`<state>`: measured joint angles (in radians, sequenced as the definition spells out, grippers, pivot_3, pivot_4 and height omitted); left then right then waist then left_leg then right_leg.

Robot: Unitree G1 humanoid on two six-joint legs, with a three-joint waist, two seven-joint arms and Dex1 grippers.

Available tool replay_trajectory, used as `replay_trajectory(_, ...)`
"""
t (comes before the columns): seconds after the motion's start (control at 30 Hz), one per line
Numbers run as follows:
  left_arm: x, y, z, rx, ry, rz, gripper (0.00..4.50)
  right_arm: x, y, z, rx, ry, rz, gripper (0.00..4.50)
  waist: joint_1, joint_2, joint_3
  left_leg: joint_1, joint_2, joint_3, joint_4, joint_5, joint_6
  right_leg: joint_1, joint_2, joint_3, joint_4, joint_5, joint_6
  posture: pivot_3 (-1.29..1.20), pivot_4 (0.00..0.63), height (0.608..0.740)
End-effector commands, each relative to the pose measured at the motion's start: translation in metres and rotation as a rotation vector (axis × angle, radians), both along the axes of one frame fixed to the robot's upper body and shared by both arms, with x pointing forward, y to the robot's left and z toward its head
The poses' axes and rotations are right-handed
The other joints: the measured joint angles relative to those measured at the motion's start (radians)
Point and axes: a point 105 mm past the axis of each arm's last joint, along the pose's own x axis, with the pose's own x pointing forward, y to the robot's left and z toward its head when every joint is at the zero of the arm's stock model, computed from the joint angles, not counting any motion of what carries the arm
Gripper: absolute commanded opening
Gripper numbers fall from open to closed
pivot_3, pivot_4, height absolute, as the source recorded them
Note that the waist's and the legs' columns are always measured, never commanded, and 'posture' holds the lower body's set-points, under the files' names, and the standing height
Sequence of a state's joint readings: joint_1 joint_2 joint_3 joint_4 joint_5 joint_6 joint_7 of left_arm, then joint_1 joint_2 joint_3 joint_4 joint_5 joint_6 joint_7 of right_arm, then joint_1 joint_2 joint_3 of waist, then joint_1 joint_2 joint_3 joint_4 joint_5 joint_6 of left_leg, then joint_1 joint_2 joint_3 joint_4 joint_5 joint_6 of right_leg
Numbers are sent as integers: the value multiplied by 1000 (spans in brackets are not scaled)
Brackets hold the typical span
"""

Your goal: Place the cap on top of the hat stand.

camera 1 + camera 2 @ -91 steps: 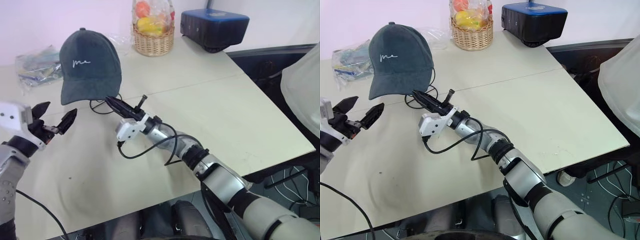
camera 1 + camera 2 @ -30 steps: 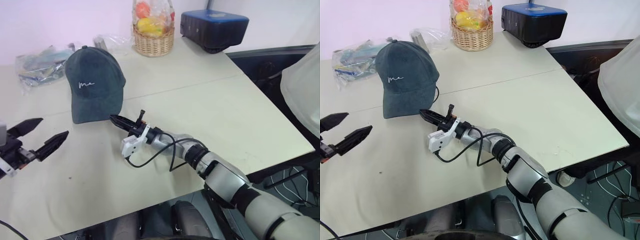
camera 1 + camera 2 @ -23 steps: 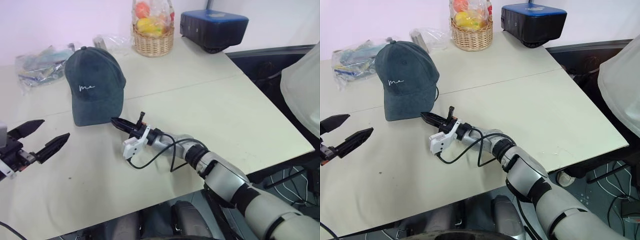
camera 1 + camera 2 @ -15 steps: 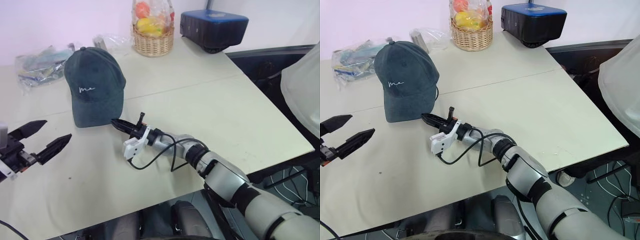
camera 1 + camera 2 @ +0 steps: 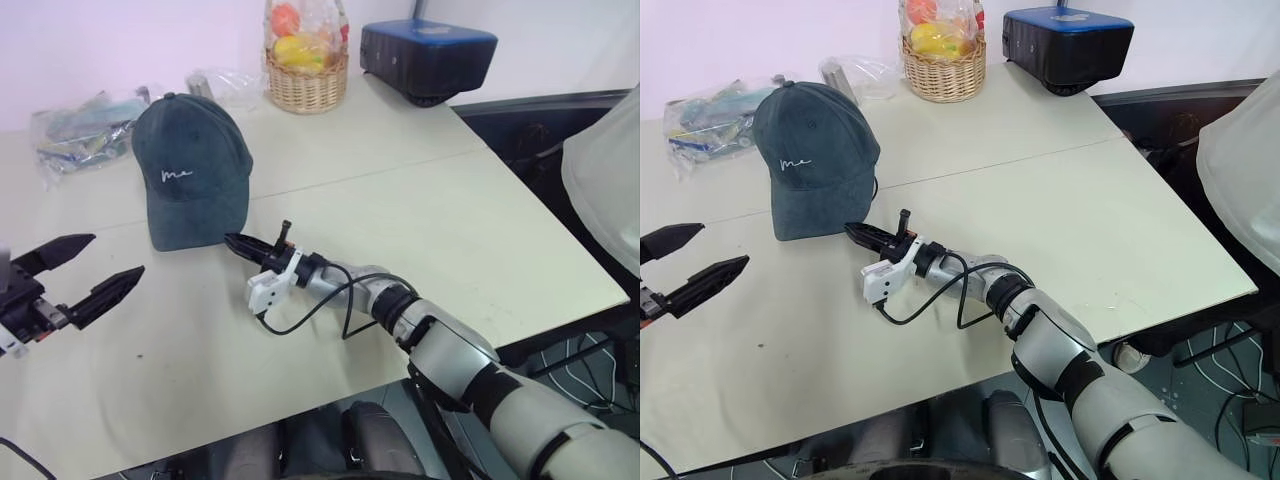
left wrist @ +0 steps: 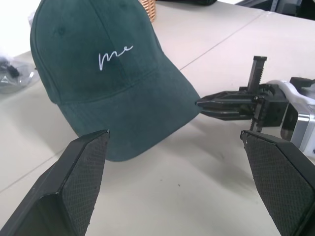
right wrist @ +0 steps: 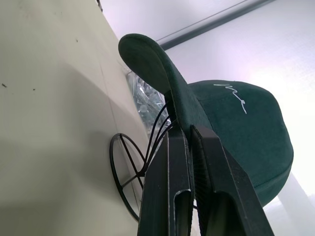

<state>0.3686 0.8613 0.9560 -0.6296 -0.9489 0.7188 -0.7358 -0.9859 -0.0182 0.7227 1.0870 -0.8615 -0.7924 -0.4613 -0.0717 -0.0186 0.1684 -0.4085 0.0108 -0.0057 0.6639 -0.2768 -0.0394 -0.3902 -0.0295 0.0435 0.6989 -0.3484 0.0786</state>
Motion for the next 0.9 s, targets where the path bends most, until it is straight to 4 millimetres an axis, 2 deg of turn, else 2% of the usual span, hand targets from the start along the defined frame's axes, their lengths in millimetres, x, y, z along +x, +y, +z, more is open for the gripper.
replay_trajectory(0.03, 2, -2, 6, 20, -26, -10, 4500, -2, 4, 4, 1, 37, 32, 54, 0, 0, 0, 0, 0, 0, 0, 0, 0, 0, 0, 0, 0, 0, 0, 0, 150, 740)
replay_trajectory(0.13, 3, -3, 7, 20, -31, -13, 4500, -2, 3, 5, 5, 40, 34, 989, 0, 0, 0, 0, 0, 0, 0, 0, 0, 0, 0, 0, 0, 0, 0, 0, 150, 740)
replay_trajectory(0.3, 5, -3, 7, 19, -35, -16, 4500, 1, 2, 5, -3, 27, 18, 3419, 0, 0, 0, 0, 0, 0, 0, 0, 0, 0, 0, 0, 0, 0, 0, 0, 150, 740)
replay_trajectory(0.57, 3, -4, 7, 22, -29, -23, 4500, 2, -5, 6, 3, 46, 24, 3419, 0, 0, 0, 0, 0, 0, 0, 0, 0, 0, 0, 0, 0, 0, 0, 0, 150, 740)
replay_trajectory(0.7, 1, -4, 5, 19, -17, -26, 4500, 5, -17, 11, 23, 106, 44, 3419, 1, 0, 0, 0, 0, 0, 0, 0, 0, 0, 0, 0, 0, 0, 0, 0, 150, 740)
replay_trajectory(0.9, 1, -4, 4, 17, -12, -29, 4500, 9, -43, 33, 67, 195, 83, 3419, 1, 0, 0, 0, 0, 0, 0, -3, 5, 1, 0, 0, 0, 0, 0, 0, 150, 740)
